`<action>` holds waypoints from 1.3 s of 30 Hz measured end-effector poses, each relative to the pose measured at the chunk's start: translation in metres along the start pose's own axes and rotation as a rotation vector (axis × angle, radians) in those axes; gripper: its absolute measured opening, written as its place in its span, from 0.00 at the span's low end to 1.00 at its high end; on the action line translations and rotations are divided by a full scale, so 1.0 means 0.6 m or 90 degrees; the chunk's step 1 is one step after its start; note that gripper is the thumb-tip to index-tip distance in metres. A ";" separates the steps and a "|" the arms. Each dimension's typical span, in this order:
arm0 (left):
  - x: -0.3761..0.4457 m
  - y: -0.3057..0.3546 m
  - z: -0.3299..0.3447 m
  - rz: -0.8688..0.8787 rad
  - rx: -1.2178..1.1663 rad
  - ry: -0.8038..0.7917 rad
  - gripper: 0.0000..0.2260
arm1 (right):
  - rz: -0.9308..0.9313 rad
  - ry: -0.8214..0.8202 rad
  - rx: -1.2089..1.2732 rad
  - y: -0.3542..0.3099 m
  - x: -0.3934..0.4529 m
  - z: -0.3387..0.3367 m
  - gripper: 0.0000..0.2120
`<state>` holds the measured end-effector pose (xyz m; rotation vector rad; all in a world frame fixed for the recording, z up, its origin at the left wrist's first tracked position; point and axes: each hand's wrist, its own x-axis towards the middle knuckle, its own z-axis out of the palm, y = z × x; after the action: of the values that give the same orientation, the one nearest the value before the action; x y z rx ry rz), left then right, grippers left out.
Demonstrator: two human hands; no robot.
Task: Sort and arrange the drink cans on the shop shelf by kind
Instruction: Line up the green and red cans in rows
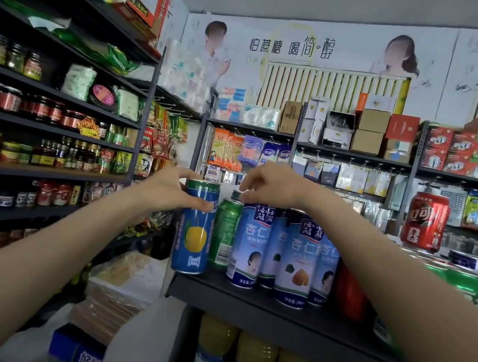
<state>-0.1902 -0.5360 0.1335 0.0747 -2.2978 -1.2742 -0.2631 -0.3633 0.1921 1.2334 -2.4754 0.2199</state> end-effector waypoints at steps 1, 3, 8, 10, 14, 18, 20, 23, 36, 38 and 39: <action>0.004 -0.003 -0.003 -0.003 -0.014 0.005 0.27 | 0.011 -0.024 -0.024 -0.002 0.016 0.004 0.15; 0.010 -0.004 -0.009 -0.002 -0.034 0.006 0.25 | 0.042 -0.088 -0.070 -0.008 0.047 0.008 0.19; 0.023 -0.014 -0.014 0.014 -0.055 -0.003 0.22 | 0.100 -0.296 -0.283 -0.037 0.100 0.019 0.34; 0.027 -0.022 -0.014 0.017 -0.061 -0.003 0.21 | 0.105 -0.315 -0.329 -0.045 0.107 0.028 0.37; 0.032 -0.030 -0.015 0.017 -0.050 -0.006 0.23 | 0.098 -0.269 -0.326 -0.047 0.102 0.045 0.39; 0.040 -0.029 -0.028 0.022 -0.053 0.000 0.22 | 0.075 -0.227 -0.265 -0.043 0.097 0.043 0.37; 0.042 -0.027 -0.038 0.025 -0.050 0.013 0.23 | 0.070 -0.213 -0.244 -0.044 0.097 0.043 0.36; 0.042 -0.023 -0.048 0.037 -0.042 0.016 0.23 | 0.072 -0.203 -0.168 -0.044 0.096 0.037 0.33; 0.073 0.001 0.019 0.066 -0.032 -0.027 0.26 | 0.121 0.273 0.290 0.010 0.035 -0.101 0.26; 0.082 0.001 0.039 0.077 -0.003 -0.050 0.28 | 0.130 0.262 0.301 0.026 0.016 -0.105 0.24; 0.088 0.001 0.049 0.079 -0.002 -0.061 0.29 | 0.135 0.257 0.304 0.034 0.005 -0.106 0.24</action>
<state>-0.2494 -0.5277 0.1427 -0.1310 -2.3414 -1.2426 -0.2650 -0.3346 0.2523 0.9588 -2.2509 1.0556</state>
